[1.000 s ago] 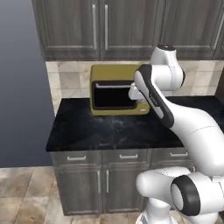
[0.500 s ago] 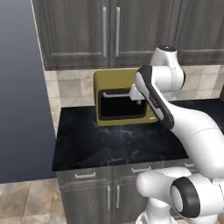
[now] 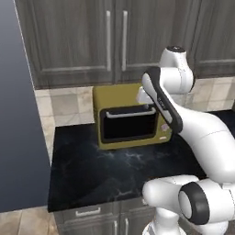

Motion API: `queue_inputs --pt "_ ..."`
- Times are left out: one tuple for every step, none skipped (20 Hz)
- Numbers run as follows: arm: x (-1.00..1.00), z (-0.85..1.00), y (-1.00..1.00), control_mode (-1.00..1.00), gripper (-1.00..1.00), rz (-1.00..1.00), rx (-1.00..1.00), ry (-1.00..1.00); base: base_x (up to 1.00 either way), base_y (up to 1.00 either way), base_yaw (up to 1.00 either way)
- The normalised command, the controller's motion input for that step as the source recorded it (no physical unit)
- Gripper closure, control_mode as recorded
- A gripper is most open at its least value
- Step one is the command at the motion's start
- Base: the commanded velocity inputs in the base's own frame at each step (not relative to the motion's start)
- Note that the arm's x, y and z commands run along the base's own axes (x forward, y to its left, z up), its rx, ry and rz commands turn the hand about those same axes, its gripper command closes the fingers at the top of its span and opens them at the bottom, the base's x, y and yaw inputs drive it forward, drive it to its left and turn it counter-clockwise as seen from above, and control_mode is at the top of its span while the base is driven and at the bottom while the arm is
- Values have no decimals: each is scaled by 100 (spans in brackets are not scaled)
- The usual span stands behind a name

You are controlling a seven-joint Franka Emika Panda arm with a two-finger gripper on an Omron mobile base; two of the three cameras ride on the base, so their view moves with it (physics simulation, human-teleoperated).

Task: Navigate to the toaster oven.

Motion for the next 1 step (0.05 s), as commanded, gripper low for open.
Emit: queue_inputs --pt "0 0 0 100 -100 0 0 0 64 22 -16"
